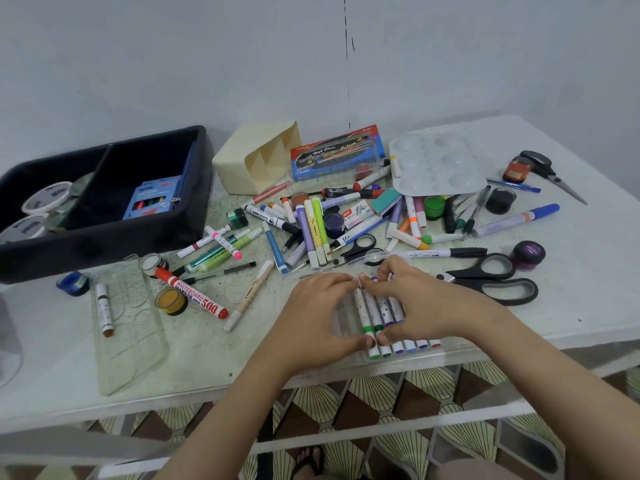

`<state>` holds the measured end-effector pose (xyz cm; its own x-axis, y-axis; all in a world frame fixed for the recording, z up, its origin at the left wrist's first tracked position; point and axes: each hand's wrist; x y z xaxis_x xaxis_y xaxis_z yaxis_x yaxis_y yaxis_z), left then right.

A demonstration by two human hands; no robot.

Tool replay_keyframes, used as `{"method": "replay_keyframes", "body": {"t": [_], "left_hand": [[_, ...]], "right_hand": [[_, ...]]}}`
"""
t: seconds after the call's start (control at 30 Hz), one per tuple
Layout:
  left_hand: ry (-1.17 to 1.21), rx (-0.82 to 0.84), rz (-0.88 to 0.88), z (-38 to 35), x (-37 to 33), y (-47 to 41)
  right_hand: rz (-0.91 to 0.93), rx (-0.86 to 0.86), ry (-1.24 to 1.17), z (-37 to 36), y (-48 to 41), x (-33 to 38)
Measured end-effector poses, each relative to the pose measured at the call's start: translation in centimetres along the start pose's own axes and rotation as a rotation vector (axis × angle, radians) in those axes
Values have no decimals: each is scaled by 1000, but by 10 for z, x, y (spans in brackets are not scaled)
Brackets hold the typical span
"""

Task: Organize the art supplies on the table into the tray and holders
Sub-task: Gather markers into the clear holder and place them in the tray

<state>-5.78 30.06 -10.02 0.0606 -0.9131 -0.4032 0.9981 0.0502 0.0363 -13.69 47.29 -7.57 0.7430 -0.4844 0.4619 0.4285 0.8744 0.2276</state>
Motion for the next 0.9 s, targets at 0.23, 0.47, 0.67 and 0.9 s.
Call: {"method": "replay_keyframes", "body": {"t": [0.23, 0.47, 0.67, 0.9], "left_hand": [[-259, 41, -12, 9, -11, -8], [-223, 80, 19, 11, -12, -7], [-184, 100, 26, 9, -10, -3], [-133, 128, 41, -4, -1, 9]], "right_hand": [[9, 48, 16, 2, -1, 1], [-26, 96, 32, 7, 8, -2], [-84, 115, 207, 9, 10, 1], [-115, 92, 350, 2, 12, 7]]}}
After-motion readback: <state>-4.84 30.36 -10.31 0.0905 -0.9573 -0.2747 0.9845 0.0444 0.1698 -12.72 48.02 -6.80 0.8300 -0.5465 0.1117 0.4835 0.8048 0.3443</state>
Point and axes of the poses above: each hand's wrist, its own y-axis away from the middle knuckle, its own z-axis out of the back of the hand, x = y × z, and after that the axes turned 13 degrees about z, right-handed
